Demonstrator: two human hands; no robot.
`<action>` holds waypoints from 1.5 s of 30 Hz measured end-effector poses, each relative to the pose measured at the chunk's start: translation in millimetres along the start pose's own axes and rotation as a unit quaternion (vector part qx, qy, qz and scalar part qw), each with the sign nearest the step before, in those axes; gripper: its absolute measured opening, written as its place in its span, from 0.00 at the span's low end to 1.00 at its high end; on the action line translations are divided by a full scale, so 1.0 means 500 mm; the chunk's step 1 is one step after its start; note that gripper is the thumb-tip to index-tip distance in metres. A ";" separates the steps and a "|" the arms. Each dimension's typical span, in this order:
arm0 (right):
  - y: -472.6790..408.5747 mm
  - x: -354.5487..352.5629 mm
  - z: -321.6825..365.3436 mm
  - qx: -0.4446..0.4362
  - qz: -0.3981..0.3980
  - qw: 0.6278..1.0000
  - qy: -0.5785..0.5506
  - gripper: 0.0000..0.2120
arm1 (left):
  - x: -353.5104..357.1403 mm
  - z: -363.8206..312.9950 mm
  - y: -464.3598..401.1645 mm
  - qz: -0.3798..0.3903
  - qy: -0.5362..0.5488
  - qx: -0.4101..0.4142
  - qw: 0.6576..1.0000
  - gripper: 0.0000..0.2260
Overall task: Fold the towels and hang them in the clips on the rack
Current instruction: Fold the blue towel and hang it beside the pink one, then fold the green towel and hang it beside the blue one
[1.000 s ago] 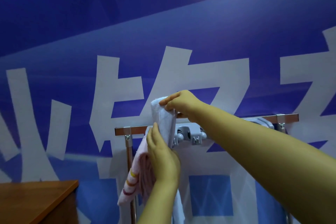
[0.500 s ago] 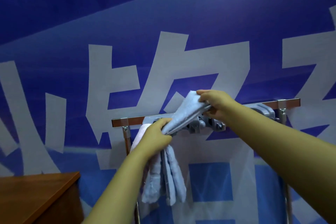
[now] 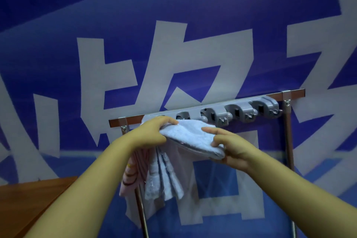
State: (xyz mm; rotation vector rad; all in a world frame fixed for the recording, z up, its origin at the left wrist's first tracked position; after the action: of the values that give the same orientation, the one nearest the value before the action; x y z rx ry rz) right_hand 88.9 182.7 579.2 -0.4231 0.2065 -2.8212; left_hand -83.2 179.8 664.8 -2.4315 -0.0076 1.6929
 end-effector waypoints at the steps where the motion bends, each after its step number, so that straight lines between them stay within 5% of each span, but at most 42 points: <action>1: 0.001 0.001 -0.020 0.011 -0.008 1.000 -0.018 0.22 | -0.003 -0.002 -0.001 0.002 -0.002 0.005 1.000 0.29; 14: -0.012 0.005 -0.199 0.057 -0.091 0.968 -0.225 0.24 | 0.008 -0.031 0.032 -0.118 -0.121 0.105 0.980 0.25; 19: -0.025 0.028 -0.227 0.064 -0.066 0.984 -0.150 0.25 | 0.012 -0.004 0.049 -0.078 0.114 0.046 0.989 0.23; 22: -0.035 0.030 -0.237 0.063 -0.058 0.990 -0.112 0.24 | 0.051 0.029 0.069 -0.044 0.313 -0.023 0.948 0.23; 25: -0.021 0.019 -0.266 0.078 -0.052 0.988 -0.125 0.23 | 0.137 0.068 0.082 -0.001 0.496 -0.040 0.867 0.22; 29: 0.032 -0.012 -0.311 0.106 -0.064 0.984 -0.128 0.18 | 0.302 0.132 0.123 0.020 0.552 -0.133 0.823 0.28; 38: 0.217 -0.176 -0.610 0.236 -0.129 0.962 -0.040 0.07 | 0.769 0.183 0.263 0.130 0.524 -0.317 0.780 0.23; 45: 0.445 -0.372 -0.929 0.398 -0.176 0.898 0.062 0.04 | 1.103 0.213 0.387 0.234 0.476 -0.424 0.734 0.08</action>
State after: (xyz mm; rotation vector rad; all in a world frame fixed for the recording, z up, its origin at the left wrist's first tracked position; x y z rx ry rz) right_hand 173.6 71.9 49.6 -0.0871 -1.0689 -2.9363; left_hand -7.2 62.9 87.5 -3.9870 -0.0400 0.2113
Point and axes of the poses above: each hand's wrist, its own y-axis away from the middle knuckle, its own x-axis out of the palm, z = x × y, the point moved 9 cm from there along -y, towards the middle knuckle, and after that the axes turned 11 degrees about -x, right-handed, at the moved point
